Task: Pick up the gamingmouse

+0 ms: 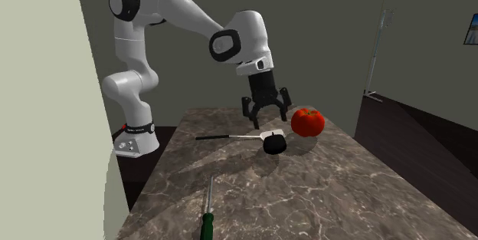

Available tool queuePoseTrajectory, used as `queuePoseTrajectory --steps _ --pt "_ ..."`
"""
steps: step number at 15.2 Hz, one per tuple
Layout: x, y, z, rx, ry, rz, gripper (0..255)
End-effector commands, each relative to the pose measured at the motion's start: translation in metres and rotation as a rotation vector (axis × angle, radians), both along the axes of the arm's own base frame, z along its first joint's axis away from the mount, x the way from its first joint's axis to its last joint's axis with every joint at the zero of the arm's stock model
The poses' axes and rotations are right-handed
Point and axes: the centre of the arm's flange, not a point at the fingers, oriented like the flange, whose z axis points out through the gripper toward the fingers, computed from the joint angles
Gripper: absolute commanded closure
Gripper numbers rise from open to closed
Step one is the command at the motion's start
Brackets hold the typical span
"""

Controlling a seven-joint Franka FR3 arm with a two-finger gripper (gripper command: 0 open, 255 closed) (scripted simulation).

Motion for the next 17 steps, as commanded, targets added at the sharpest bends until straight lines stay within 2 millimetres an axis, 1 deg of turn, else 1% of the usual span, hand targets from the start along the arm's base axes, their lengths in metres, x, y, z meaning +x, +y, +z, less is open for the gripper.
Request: queuePoseTrajectory --steps 1,8,10,11,17 --pt "0.005 -0.019 -0.005 0.002 -0.018 -0.055 0" --pt "0.005 -0.019 -0.042 0.002 -0.018 -0.055 0" --pt "0.005 -0.019 -0.045 0.002 -0.018 -0.055 0" --pt "0.004 -0.019 -0.045 0.002 -0.018 -0.055 255" --pt "0.004 -0.019 -0.045 0.002 -0.018 -0.055 255"
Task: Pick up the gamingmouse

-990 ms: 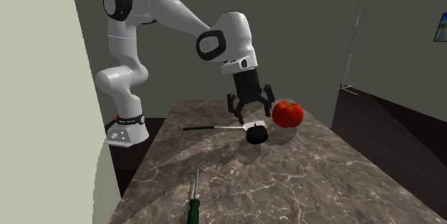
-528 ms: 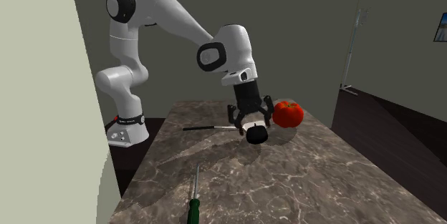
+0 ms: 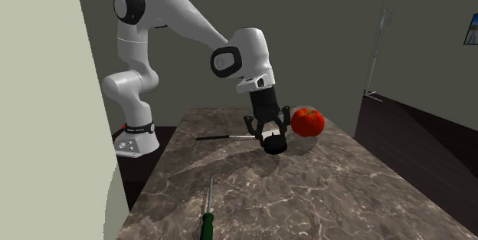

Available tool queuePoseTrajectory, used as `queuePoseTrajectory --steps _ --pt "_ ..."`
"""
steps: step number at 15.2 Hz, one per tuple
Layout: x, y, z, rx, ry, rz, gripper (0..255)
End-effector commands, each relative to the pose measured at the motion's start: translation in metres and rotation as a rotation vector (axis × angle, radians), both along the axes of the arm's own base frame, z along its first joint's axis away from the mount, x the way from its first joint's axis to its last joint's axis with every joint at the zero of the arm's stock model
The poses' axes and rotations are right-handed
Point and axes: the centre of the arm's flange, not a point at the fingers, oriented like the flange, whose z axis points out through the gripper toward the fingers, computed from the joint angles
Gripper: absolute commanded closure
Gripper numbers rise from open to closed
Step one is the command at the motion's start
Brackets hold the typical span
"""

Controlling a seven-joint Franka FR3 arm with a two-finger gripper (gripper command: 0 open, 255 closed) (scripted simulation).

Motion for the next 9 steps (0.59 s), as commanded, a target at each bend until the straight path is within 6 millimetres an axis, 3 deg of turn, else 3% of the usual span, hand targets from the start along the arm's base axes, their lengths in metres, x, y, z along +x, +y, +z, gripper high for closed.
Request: queuePoseTrajectory --steps 1,3,9 --pt "0.0 0.0 0.0 0.0 0.001 -0.001 255" --pt "0.0 0.0 -0.001 0.0 0.001 -0.001 255" --pt "0.0 0.0 0.031 0.0 0.001 -0.001 255"
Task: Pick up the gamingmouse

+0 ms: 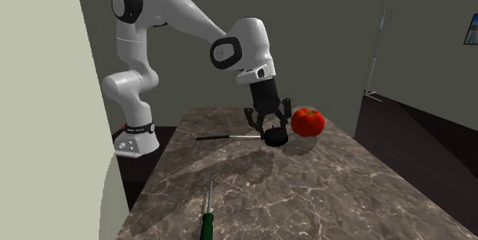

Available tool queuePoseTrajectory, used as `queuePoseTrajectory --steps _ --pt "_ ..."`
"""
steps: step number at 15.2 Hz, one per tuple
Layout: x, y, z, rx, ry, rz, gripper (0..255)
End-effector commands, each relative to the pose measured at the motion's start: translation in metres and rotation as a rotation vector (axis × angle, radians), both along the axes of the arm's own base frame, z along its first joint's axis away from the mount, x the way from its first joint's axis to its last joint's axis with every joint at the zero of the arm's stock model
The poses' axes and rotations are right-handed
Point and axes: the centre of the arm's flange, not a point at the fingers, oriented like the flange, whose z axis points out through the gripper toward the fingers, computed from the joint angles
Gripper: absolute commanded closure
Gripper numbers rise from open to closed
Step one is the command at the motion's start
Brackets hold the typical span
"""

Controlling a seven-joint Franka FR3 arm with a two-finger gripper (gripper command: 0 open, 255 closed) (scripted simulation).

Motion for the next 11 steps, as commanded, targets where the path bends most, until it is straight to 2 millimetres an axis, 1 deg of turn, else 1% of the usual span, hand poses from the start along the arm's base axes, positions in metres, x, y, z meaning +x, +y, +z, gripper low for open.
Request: queuePoseTrajectory --steps 1,9,11 --pt "0.0 0.001 0.011 0.0 0.0 0.0 255" --pt "0.0 0.001 0.053 0.0 0.0 0.0 255" --pt "0.0 0.001 0.054 0.0 0.0 0.0 255"
